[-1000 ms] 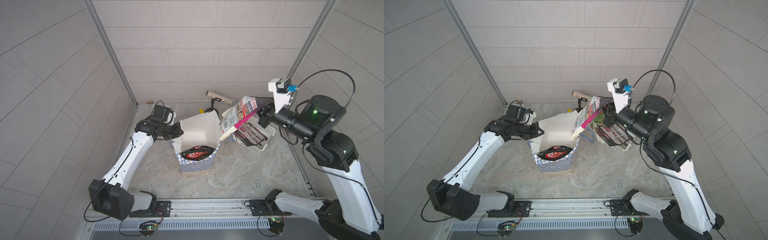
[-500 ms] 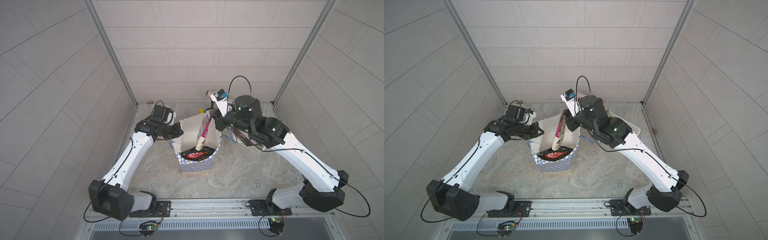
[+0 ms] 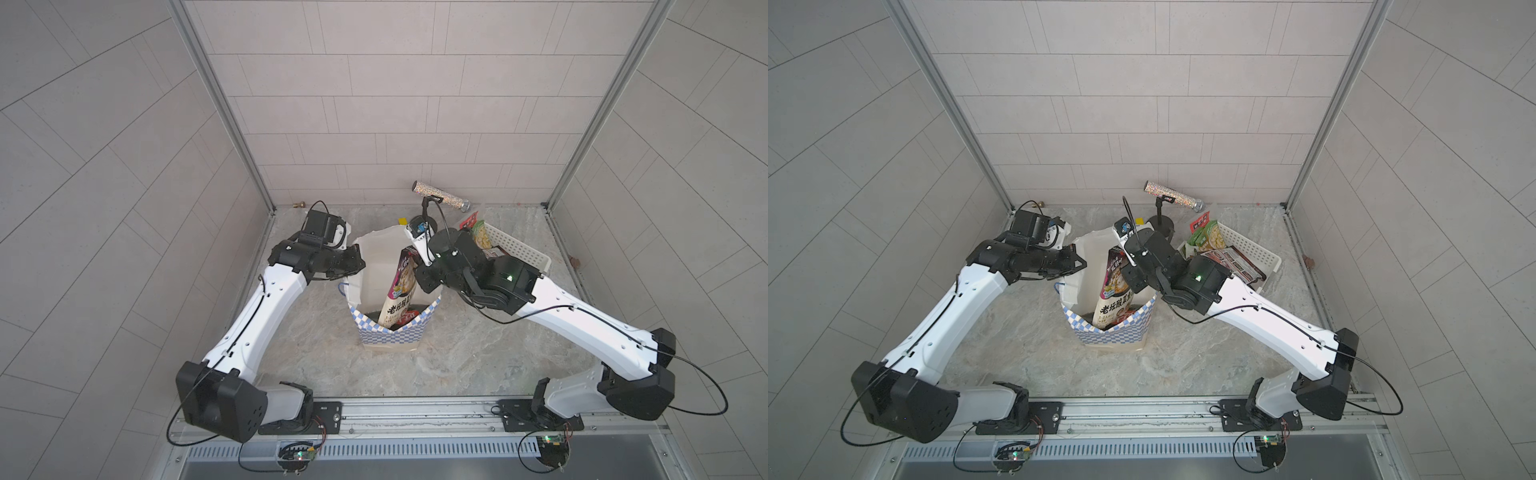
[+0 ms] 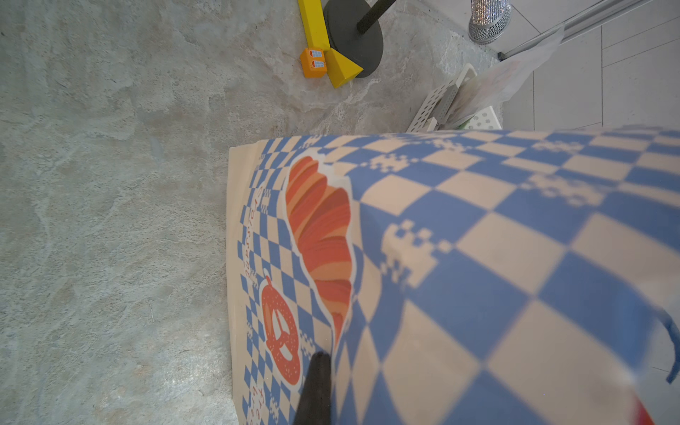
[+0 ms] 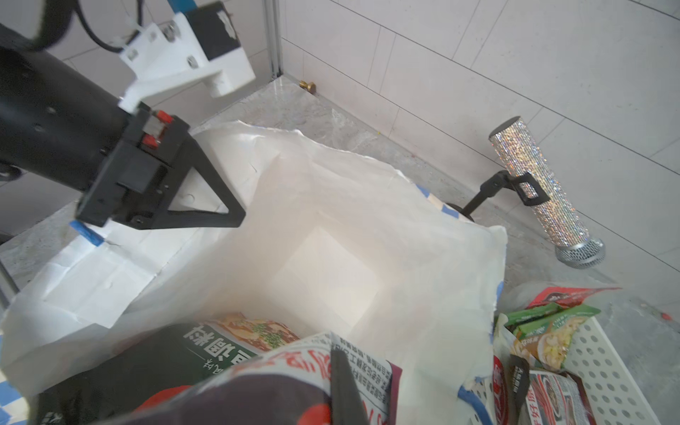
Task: Place the condiment packets inside the bag
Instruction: Place the condiment packet in the paper bag.
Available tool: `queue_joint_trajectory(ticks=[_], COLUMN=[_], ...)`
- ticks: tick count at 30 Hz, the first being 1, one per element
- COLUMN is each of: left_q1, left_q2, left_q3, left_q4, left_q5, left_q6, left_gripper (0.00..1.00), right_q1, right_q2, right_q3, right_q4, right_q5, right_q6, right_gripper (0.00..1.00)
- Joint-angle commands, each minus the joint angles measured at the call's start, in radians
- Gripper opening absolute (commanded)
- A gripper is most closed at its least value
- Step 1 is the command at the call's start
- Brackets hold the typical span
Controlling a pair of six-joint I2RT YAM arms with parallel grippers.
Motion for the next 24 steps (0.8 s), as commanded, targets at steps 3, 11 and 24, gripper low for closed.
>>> queue_joint_trajectory(ticks=[3, 11, 24], left_q1=[-0.008, -0.007, -0.009], left_q2=[-0.027, -0.027, -0.027], left_q3=[-0.002, -0.007, -0.005], left_q4=[0.019, 0.025, 0.025], left_q5=[0.001, 0.008, 0.014], left_q6=[0.004, 0.002, 0.004], left_gripper=[0.0, 0.0, 0.0], right_q1=[0.006, 0.003, -0.021], right_q2=[-0.01, 0.06, 0.238], right_q3=[0.129, 0.293, 0.297], right_q4=[-0.056, -0.033, -0.022], right_q5=[0.093, 0.094, 0.123], right_q6=[-0.012, -0.067, -0.045], right_gripper=[0.0, 0.0, 0.0])
